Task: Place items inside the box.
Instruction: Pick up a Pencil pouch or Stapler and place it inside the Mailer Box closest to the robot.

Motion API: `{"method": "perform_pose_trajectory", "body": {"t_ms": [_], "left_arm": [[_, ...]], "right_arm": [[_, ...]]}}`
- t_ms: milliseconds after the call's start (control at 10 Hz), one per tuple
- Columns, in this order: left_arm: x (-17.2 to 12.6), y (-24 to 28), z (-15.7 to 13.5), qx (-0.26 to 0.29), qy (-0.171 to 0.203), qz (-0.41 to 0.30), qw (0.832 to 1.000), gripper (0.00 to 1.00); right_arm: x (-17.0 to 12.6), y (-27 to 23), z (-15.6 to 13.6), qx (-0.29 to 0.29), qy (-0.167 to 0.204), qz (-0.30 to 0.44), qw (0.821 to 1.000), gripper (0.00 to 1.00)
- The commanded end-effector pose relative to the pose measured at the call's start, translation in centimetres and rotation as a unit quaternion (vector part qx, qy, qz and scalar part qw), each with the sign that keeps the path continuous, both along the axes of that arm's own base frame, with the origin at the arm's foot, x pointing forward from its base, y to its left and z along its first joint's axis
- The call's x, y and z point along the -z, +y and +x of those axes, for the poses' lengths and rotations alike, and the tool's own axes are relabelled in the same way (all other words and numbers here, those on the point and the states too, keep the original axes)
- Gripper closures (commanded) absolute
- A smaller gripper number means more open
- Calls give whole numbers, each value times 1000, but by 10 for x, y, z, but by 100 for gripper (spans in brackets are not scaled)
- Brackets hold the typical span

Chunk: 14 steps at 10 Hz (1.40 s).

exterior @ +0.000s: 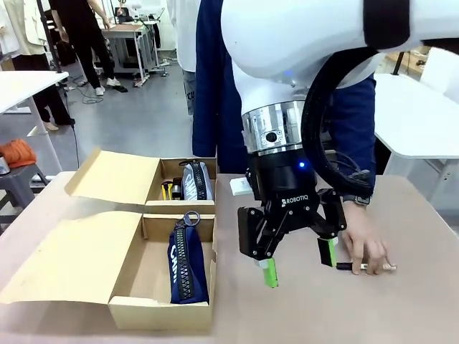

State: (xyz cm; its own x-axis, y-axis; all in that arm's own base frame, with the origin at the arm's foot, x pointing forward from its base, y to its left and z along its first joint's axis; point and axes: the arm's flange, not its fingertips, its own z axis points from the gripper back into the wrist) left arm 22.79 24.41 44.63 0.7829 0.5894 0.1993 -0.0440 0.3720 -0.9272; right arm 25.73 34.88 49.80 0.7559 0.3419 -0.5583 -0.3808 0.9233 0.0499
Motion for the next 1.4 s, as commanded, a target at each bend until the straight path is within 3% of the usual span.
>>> {"method": "perform_pose_trajectory", "body": {"t_ms": [0, 100, 200, 300, 600, 700, 800, 1100, 1200, 1300], "left_arm": [[-1, -1, 0, 2, -13, -2, 1000, 0], [-1, -1, 0, 2, -13, -2, 1000, 0], [-1, -1, 0, 2, -13, -2, 1000, 0], [-1, -1, 0, 2, -13, -2, 1000, 0], [-1, -1, 0, 2, -13, -2, 1000, 0], [-1, -1, 0, 2, -13, -2, 1000, 0], [-1, -1, 0, 2, -13, -2, 1000, 0], [-1, -1, 0, 2, -13, -2, 1000, 0], [-1, -1, 0, 2, -13, -2, 1000, 0], [-1, -1, 0, 2, -13, -2, 1000, 0]], "right_arm": [[-3, 2, 14, 34, 17, 17, 999, 0], [0, 0, 0, 0, 0, 0, 1000, 0], [6, 0, 13, 25, 35, -12, 999, 0], [5, -4, 10, 17, 36, -21, 999, 0], [-3, -52, 4, 69, 19, 39, 997, 0], [-7, -72, 7, 73, -14, 83, 994, 0], [-6, -87, 23, 122, -75, 125, 982, 0], [21, -74, 87, 238, -141, 127, 953, 0], [12, -96, 76, 200, -121, 162, 959, 0], [-6, -135, 45, 163, -101, 211, 958, 0]]}}
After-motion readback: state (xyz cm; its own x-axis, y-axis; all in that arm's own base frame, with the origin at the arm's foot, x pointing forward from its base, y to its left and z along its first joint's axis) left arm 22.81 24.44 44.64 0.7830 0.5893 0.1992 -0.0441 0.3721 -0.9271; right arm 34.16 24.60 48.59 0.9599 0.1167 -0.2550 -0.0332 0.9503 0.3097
